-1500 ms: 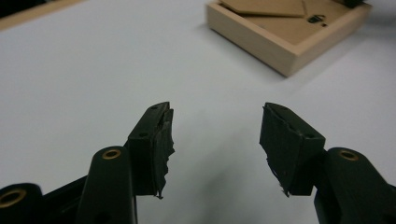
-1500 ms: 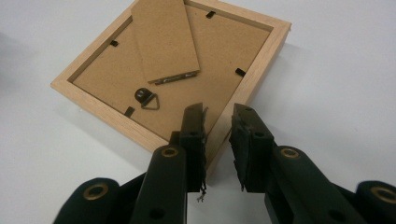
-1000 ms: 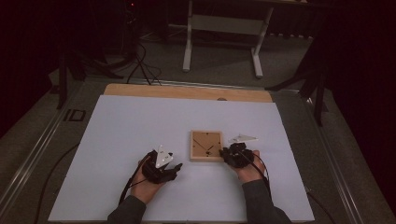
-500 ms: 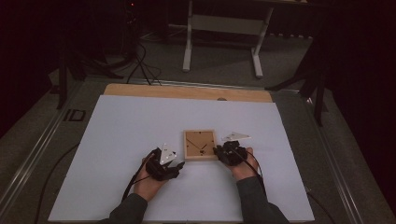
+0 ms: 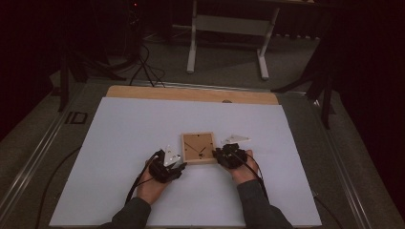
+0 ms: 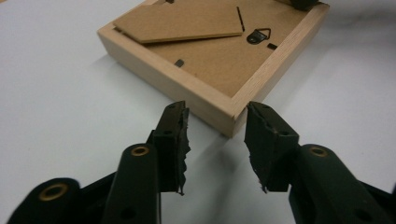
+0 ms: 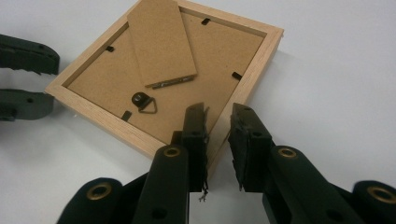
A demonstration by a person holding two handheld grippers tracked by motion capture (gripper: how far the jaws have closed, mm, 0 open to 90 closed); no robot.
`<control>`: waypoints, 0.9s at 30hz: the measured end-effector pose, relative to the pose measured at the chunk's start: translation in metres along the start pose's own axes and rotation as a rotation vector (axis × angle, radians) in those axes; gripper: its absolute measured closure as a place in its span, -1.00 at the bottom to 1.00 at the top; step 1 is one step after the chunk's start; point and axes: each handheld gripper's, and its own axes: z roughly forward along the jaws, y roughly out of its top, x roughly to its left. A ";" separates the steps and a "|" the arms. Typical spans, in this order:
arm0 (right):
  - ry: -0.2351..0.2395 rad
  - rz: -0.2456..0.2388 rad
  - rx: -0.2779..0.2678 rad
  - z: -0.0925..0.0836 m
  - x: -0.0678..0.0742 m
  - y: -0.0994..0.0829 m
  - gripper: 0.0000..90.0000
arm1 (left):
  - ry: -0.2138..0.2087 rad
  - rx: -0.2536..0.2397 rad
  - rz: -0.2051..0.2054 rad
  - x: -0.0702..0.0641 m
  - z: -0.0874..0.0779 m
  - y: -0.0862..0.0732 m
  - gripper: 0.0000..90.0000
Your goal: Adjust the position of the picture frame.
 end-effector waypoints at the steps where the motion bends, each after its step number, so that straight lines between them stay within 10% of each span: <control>1: 0.003 -0.005 -0.005 0.002 0.003 0.001 0.69 | -0.001 -0.001 0.001 0.000 0.000 0.000 0.36; 27: 0.018 -0.017 -0.034 0.012 0.020 0.005 0.67 | 0.032 -0.010 -0.046 0.013 -0.008 -0.003 0.42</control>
